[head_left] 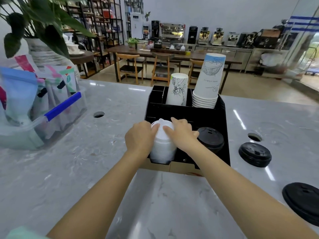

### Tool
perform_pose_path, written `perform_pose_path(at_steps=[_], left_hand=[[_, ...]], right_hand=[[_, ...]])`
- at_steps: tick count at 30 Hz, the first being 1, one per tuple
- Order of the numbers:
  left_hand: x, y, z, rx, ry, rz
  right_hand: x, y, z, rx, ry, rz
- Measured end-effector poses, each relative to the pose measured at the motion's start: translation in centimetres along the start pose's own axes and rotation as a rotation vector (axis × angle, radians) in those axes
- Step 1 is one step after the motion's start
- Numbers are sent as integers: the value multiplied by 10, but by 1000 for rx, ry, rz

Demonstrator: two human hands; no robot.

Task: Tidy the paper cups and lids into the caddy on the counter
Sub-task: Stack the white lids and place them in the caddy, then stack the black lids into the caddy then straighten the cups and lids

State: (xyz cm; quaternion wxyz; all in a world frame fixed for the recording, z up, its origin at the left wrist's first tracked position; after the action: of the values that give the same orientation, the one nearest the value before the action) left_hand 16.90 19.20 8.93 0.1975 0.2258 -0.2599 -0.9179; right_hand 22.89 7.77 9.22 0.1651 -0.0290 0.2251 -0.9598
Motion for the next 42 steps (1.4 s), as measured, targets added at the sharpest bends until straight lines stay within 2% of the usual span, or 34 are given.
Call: perform_pose_path(at_steps=[3, 7, 11, 15, 19, 21, 23, 27, 30, 35, 39, 42], left_hand=[[4, 8, -1, -51, 118, -188], [9, 3, -8, 67, 81, -313], [18, -2, -7, -73, 103, -459], [20, -2, -3, -107, 62, -461], [26, 3, 3, -100, -26, -395], [30, 7, 6, -104, -18, -387], [36, 16, 10, -101, 12, -392], [49, 57, 13, 22, 84, -417], [63, 104, 0, 127, 97, -507], [87, 167, -62, 172, -72, -556], [121, 208, -129, 217, -331, -499], [145, 227, -172, 289, -503, -423]], right_hand=[[-1, 3, 3, -136, 46, 58], [-1, 8, 3, -118, 74, 100], [5, 11, 1, -117, 150, 185], [8, 11, 4, -21, 152, 262], [9, 20, 5, -92, 38, 289], [14, 27, 9, -145, 15, 316], [21, 35, 16, -133, 79, 371], [39, 56, 42, -57, 314, 537], [47, 94, 67, -60, 347, 478], [71, 196, 104, 35, 253, 259], [112, 280, 119, 6, 141, 66], [147, 324, 122, -15, -21, -36]])
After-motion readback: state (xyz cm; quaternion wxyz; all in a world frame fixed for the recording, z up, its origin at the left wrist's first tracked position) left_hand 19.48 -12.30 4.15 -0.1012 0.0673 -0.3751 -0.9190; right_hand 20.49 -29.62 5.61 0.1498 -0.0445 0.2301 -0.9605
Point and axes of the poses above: each hand's wrist, its own x-axis away from the middle knuckle, its own z-axis out of the back of the hand, y = z × x, the point moved 2 cm from there along -x, towards the middle knuckle, and after that the axes turned 5 degrees about x, right-handed, at the moved point
